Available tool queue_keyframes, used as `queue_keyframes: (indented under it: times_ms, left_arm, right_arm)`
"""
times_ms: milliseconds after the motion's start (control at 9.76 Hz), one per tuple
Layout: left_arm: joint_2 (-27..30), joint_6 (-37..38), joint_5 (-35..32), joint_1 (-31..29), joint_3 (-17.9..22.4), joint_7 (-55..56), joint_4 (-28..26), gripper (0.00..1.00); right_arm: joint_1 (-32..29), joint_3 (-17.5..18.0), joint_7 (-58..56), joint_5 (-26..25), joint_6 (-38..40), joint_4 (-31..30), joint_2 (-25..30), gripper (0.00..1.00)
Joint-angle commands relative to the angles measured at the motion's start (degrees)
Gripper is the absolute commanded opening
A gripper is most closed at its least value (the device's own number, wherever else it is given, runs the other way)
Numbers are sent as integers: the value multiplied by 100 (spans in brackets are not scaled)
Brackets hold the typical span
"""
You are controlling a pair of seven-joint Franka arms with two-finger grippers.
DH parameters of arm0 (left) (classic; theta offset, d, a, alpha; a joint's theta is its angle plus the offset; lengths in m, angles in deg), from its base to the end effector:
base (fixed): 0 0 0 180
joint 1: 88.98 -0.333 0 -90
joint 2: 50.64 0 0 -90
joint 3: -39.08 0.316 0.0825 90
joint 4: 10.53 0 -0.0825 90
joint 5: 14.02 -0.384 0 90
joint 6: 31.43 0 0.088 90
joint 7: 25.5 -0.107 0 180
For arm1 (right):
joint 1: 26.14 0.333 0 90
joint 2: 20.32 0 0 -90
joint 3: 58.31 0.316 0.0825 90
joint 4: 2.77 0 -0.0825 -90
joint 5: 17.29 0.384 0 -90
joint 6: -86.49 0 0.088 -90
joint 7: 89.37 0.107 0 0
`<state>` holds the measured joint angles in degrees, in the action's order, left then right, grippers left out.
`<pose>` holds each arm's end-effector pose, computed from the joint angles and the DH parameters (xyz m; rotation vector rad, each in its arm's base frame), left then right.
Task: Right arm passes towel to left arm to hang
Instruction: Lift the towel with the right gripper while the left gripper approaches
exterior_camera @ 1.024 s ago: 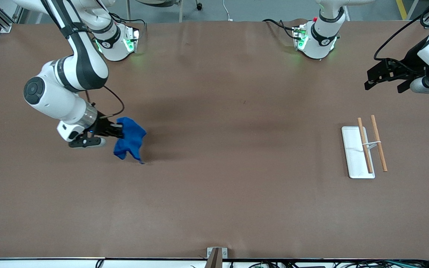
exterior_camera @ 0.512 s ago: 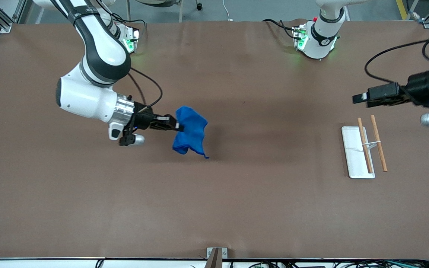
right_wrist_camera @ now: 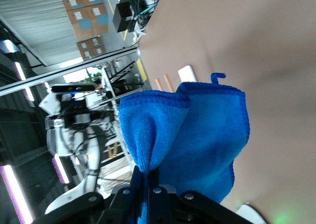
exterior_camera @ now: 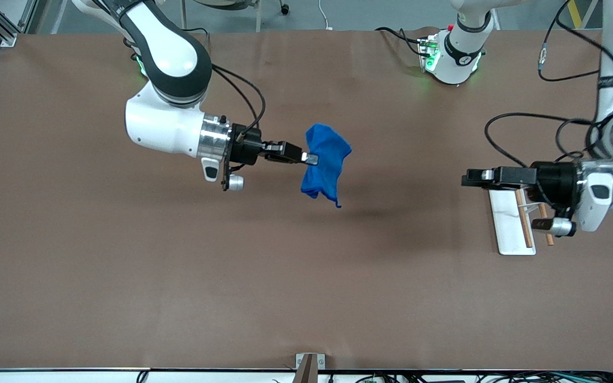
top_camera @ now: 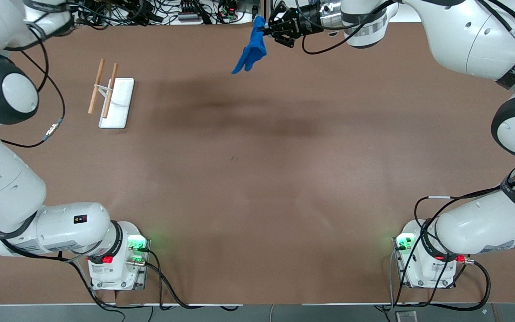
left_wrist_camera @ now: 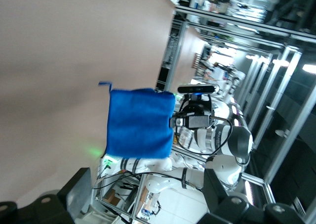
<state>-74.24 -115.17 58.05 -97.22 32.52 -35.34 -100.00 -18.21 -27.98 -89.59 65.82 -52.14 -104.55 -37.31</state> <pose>0.6468 -0.0796 0.4589 1.7781 0.0676 -0.3256 0.5378 0.3903 0.4566 -1.8425 0.3968 0.1776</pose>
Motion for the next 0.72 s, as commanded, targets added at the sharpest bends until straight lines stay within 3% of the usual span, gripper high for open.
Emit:
queue_keyframes:
  times_ms: [0, 205, 307, 614]
  left_arm:
    - [-581, 25, 734, 7, -230, -693, -359, 100]
    - [-908, 16, 1560, 42, -686, -678, -632, 100]
    - [-1066, 16, 1913, 86, -819, -721, -825, 99]
    - [-1216, 34, 1978, 77, -1223, -783, -1081, 91]
  right_arm:
    - [-28, 191, -694, 1017, -24, 80, -50, 0]
    - [50, 236, -1608, 2090, -16, 63, -50, 0]
    - [59, 236, -1813, 2261, -7, 45, -59, 0]
    - [59, 236, -1815, 2280, -7, 45, -59, 0]
